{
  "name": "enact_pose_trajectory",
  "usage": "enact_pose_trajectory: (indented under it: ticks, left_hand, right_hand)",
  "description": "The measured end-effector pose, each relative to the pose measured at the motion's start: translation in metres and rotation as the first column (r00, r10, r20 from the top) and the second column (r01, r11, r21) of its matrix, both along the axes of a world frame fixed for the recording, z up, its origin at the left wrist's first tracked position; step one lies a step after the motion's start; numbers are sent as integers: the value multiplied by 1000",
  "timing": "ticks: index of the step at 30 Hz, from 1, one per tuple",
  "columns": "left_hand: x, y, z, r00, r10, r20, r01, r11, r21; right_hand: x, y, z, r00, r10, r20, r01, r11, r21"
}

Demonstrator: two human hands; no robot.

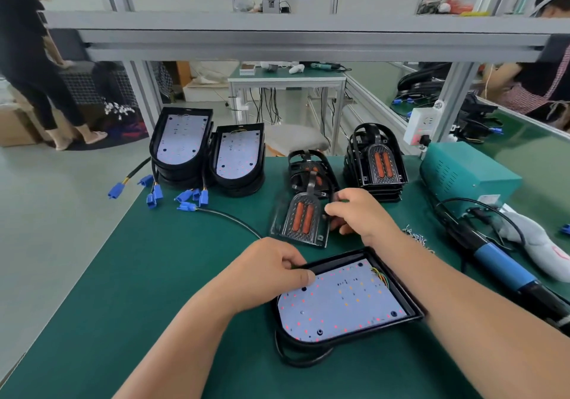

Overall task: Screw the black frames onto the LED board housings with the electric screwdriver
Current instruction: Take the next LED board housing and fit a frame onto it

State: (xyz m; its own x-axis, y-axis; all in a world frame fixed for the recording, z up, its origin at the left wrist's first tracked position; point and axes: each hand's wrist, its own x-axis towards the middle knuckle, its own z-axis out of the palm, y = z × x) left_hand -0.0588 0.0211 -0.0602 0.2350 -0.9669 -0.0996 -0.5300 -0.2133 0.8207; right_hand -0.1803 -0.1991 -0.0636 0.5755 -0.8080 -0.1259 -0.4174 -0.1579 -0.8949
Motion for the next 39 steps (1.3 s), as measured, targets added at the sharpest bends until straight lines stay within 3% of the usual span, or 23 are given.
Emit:
enact_pose_trajectory:
  ticks: [3, 7, 9, 11, 14, 16, 19, 22, 28, 34, 39]
  left_hand:
    - [4, 1, 2, 998, -46, -33, 47, 999, 22]
    - [12, 1, 2, 997, -40, -66, 42, 998, 40]
    - [14, 0, 0, 994, -27, -109, 30, 999, 28]
    - [15, 0, -1, 988, -13, -154, 18, 999, 27]
    - [14, 1, 0, 981, 2, -192, 11, 998, 62]
    - [14, 1, 1, 973, 1, -231, 23, 994, 104]
    - [14, 0, 0, 947, 12, -321, 33, 991, 133]
    - [13, -1, 0, 925, 20, -378, 34, 990, 135]
    - [14, 0, 3, 884, 48, -465, 46, 981, 190]
    - [15, 5, 5, 970, -123, -210, 158, 975, 158]
    - [14, 4, 5, 968, -125, -217, 153, 981, 117]
  right_hand:
    - [-8, -3, -2, 994, -61, 87, 66, 996, -56]
    - [-24, -6, 6, 931, -113, 347, 133, 991, -32]
    - [-35, -4, 18, 883, -28, 469, 49, 998, -32]
    - [-49, 1, 31, 860, 120, 497, -81, 992, -98]
    - [-68, 13, 41, 899, 308, 311, -239, 940, -243]
    - [-74, 25, 43, 893, 411, 183, -365, 900, -237]
    - [-76, 42, 45, 880, 471, -61, -463, 824, -326]
    - [-75, 55, 45, 845, 501, -187, -533, 759, -374]
    - [-69, 70, 42, 794, 545, -269, -606, 682, -408]
    - [-73, 73, 38, 800, 536, -268, -598, 680, -424]
    - [-78, 78, 32, 796, 455, -399, -605, 609, -513]
